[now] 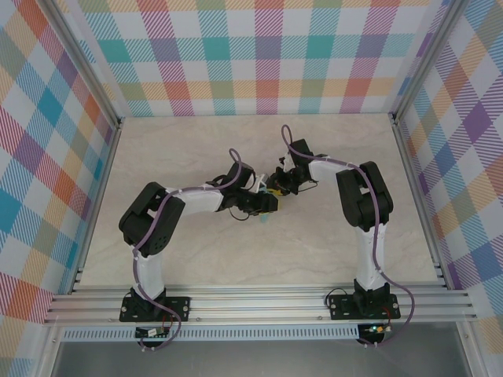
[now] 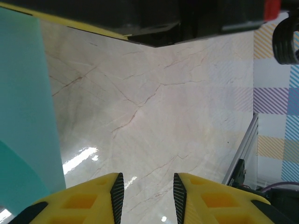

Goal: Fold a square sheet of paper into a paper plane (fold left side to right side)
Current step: Fold the wing for the fifth time at the center of the table.

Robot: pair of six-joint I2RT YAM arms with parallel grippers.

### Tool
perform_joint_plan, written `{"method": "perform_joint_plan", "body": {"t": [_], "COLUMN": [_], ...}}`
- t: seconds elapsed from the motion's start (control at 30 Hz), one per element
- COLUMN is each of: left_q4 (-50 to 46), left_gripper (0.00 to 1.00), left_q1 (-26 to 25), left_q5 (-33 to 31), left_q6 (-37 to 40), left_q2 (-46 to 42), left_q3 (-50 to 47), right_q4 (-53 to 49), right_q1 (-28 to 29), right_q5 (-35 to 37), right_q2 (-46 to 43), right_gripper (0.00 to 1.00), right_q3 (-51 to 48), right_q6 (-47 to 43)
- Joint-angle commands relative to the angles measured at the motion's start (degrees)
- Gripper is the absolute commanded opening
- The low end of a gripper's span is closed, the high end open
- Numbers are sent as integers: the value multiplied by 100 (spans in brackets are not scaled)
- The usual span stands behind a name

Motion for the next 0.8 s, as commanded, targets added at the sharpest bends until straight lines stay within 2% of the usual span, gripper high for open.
{"method": "perform_joint_plan", "body": {"t": [0.0,0.57,0.73,0.77], "left_q4": [-279,-555,-702,-716], "left_gripper": [34,31,27,25], "left_q1": [-14,-5,-5,-5], "left_q5": [-209,-291,-350,-374], "left_q6": [173,241,267,254], "left_q2": [145,506,502,509], "left_q3": [90,41,-61,-79], "right_q4": [-394,-374,-207,-232], "right_q1": [37,38,-30,-40], "right_q5": [213,81,-97,-105], "right_q2": [268,248,-220,-335], "right_gripper": [19,20,19,15], "right_q3": [45,113,131,127], "right_q6": [-116,-177,-202,-237]}}
